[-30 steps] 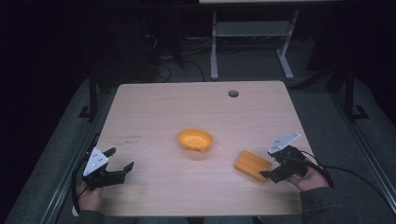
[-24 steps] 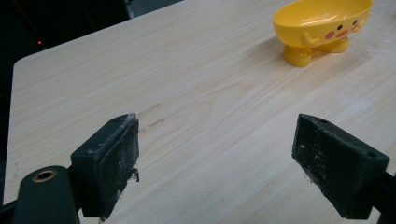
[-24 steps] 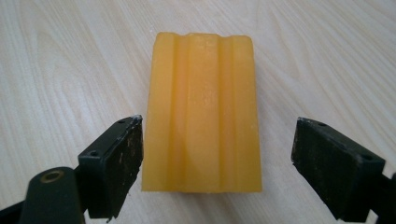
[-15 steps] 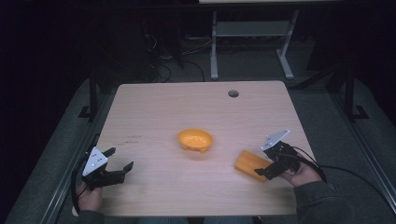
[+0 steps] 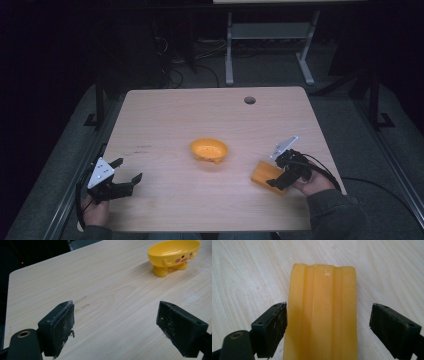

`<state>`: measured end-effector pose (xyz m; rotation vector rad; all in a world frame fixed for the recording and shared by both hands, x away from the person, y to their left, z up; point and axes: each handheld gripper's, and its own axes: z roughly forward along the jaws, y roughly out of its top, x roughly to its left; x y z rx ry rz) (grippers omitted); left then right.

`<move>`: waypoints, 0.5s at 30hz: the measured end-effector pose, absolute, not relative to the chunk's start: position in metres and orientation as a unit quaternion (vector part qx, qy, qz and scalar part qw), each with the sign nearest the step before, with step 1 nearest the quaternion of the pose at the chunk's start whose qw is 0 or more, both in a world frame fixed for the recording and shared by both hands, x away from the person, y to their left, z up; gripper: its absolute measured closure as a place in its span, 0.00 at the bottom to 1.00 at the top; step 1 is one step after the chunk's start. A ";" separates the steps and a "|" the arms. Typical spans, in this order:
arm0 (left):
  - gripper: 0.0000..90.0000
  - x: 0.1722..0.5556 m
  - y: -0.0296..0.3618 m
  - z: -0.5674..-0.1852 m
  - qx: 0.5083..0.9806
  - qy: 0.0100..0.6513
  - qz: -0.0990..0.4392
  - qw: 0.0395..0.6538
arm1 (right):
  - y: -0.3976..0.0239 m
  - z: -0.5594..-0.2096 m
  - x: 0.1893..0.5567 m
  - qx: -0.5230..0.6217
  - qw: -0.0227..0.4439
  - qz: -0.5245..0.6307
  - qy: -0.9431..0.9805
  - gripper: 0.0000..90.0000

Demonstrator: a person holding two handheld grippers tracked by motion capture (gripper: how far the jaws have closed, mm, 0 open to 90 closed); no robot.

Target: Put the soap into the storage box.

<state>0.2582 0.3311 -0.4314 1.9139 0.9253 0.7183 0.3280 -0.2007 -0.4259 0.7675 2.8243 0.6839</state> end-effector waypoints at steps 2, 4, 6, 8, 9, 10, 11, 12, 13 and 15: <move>0.15 0.258 0.331 -0.431 0.768 0.371 0.289 0.435 | -0.198 -0.427 0.330 0.256 0.066 0.226 0.938 0.16; 0.15 0.258 0.331 -0.431 0.768 0.371 0.289 0.435 | -0.198 -0.428 0.332 0.256 0.062 0.227 0.938 0.15; 0.15 0.258 0.331 -0.431 0.768 0.371 0.289 0.435 | -0.197 -0.428 0.332 0.262 0.056 0.227 0.936 0.15; 0.15 0.258 0.331 -0.431 0.767 0.371 0.290 0.436 | -0.196 -0.428 0.331 0.260 0.055 0.227 0.937 0.16; 0.15 0.258 0.331 -0.431 0.767 0.371 0.290 0.435 | -0.195 -0.428 0.330 0.256 0.056 0.225 0.938 0.16; 0.15 0.258 0.331 -0.431 0.767 0.371 0.290 0.435 | -0.195 -0.428 0.330 0.256 0.056 0.225 0.938 0.16; 0.15 0.258 0.331 -0.431 0.768 0.371 0.289 0.435 | -0.193 -0.429 0.330 0.255 0.055 0.222 0.940 0.16; 0.15 0.258 0.331 -0.431 0.768 0.371 0.289 0.435 | -0.191 -0.430 0.329 0.250 0.054 0.218 0.942 0.16; 0.15 0.258 0.331 -0.431 0.768 0.371 0.289 0.435 | -0.191 -0.430 0.329 0.250 0.054 0.218 0.942 0.16; 0.15 0.258 0.331 -0.431 0.768 0.371 0.289 0.435 | -0.189 -0.432 0.330 0.252 0.055 0.213 0.942 0.16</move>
